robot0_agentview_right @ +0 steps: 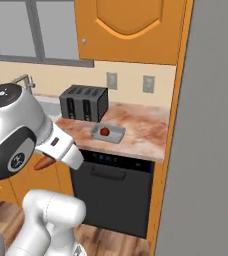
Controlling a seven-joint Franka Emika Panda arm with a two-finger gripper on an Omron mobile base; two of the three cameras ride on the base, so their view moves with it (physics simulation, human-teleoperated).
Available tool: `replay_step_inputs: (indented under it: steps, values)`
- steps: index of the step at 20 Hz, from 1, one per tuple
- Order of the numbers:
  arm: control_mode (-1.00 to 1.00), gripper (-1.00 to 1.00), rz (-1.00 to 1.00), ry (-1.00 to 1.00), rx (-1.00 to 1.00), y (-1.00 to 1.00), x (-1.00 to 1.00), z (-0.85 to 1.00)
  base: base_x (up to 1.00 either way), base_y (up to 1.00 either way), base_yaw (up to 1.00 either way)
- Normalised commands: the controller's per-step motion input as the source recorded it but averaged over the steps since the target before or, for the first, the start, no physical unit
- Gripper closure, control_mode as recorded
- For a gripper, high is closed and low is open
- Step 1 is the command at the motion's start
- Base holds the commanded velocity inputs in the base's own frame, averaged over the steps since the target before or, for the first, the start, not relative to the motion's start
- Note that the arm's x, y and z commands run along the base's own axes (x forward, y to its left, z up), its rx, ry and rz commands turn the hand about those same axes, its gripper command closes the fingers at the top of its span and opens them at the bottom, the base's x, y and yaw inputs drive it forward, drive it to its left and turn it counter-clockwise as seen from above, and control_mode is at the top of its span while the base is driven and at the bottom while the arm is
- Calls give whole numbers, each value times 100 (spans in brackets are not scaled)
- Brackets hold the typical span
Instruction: Take the bell pepper and carrot out of the freezer and place them in the tupperware container on the counter. Then put the tupperware containing the vegetables back in the freezer.
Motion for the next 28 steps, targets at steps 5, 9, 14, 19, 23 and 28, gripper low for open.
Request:
replay_step_inputs:
  steps: [5,9,14,19,23,28]
  values:
    - [100,100,0,0,0,0,0,0,75,49,0]
    - [100,100,0,0,0,0,0,0,71,0,-3]
    - [100,100,0,0,0,0,0,0,87,0,-9]
    - [-100,100,-2,6,0,-4,32,-19,53,0,-6]
    - [-100,100,-3,14,0,-31,84,-93,0,0,0]
    - [-100,100,-5,6,3,-29,85,-100,0,0,0]
